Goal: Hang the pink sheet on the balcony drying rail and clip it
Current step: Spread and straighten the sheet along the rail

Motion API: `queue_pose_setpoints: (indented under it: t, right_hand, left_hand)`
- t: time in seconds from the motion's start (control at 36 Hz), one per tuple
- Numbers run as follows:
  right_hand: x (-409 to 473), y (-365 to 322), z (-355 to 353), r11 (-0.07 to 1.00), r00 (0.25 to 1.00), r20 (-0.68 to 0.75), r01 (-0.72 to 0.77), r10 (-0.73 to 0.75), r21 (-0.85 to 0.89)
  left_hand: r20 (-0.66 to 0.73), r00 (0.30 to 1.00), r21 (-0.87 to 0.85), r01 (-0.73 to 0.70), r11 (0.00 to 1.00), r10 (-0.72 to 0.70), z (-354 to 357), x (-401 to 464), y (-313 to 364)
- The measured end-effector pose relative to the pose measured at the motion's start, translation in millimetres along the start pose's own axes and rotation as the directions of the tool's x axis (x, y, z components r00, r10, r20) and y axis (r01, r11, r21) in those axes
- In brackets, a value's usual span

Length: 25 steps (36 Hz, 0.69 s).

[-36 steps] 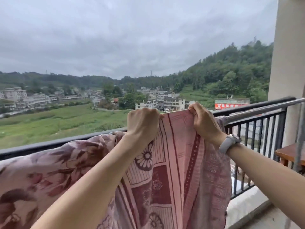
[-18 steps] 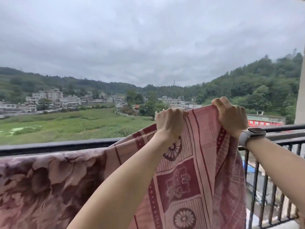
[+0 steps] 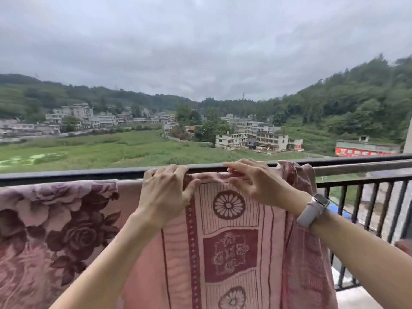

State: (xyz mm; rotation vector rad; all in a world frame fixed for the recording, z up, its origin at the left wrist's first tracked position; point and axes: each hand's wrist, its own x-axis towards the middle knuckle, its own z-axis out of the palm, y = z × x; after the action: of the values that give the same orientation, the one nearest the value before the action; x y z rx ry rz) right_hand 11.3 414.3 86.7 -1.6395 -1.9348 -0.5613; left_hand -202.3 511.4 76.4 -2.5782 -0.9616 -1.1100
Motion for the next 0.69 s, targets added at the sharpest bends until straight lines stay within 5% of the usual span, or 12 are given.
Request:
queue_pose_setpoints:
  t: [0.17, 0.31, 0.44, 0.58, 0.69]
  right_hand:
    - [19.4, -0.8, 19.6, 0.988, 0.989, -0.131, -0.047, 0.066, 0.147]
    - [11.3, 19.7, 15.8, 0.993, 0.987, -0.129, -0.105, 0.098, -0.048]
    - [-14.6, 56.2, -0.2, 0.963, 0.933, -0.31, -0.233, 0.182, -0.137]
    - [-52.3, 94.7, -13.2, 0.87, 0.769, -0.525, -0.483, 0.366, -0.101]
    - [-78.8, 118.5, -23.4, 0.73, 0.53, -0.608, -0.672, 0.591, 0.123]
  left_hand:
    - [0.002, 1.0, -0.196, 0.024, 0.98, -0.024, -19.5, -3.0, -26.3]
    - [0.001, 1.0, -0.298, 0.015, 0.954, -0.016, -7.2, 26.4, -16.0]
    - [-0.067, 0.997, -0.298, -0.052, 0.953, 0.034, 9.6, 46.0, 10.1]
    - [0.024, 0.995, -0.26, -0.09, 0.961, 0.1, 27.3, 54.7, 25.7]
    - [0.063, 0.978, -0.133, -0.188, 0.973, 0.197, 41.9, 59.6, 58.9]
